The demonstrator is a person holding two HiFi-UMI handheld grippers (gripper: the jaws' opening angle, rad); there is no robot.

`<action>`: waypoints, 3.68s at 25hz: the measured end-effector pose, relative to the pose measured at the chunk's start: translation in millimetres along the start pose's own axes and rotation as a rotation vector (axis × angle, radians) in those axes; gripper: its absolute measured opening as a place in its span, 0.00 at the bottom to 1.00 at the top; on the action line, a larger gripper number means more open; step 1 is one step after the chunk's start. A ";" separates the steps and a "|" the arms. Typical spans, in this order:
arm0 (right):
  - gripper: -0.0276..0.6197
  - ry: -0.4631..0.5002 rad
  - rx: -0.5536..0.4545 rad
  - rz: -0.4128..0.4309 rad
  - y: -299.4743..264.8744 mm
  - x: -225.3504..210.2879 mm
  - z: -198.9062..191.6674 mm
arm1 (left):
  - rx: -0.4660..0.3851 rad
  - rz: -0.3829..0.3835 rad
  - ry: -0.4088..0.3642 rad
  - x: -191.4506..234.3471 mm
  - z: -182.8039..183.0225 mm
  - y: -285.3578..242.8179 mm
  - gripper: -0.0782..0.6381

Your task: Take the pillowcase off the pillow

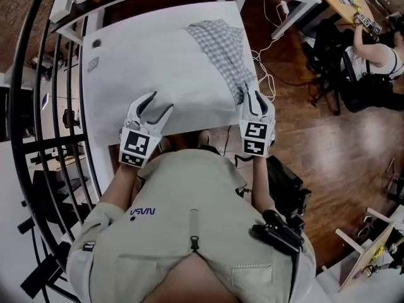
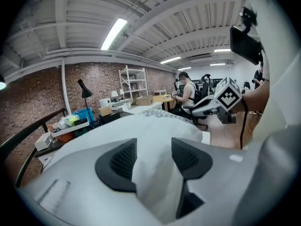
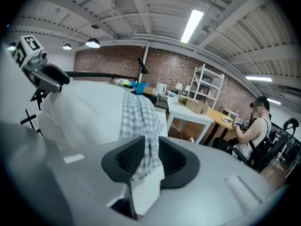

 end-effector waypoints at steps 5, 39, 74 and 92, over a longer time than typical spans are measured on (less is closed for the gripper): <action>0.19 0.077 -0.148 0.097 -17.9 -20.0 70.6 | -0.131 0.082 0.033 11.8 63.2 -12.6 0.44; 0.08 0.229 0.228 0.057 -237.2 -89.3 171.2 | -0.029 0.010 0.116 82.1 54.7 -91.6 0.13; 0.19 0.019 0.339 0.196 -99.4 -55.2 -75.3 | 0.091 -0.092 -0.059 -30.5 -16.3 -107.0 0.37; 0.23 0.214 0.123 0.323 -157.2 75.4 63.3 | 0.209 0.247 0.407 124.2 -126.9 -8.9 0.47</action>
Point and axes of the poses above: the fingertips, and each gripper's own axes: y backward along the fingers, x to its left, z out of its top, the point moved 3 cm from there along y, backward along the fingers, and after that the axes turned 12 degrees about z, right-handed, at the moved point
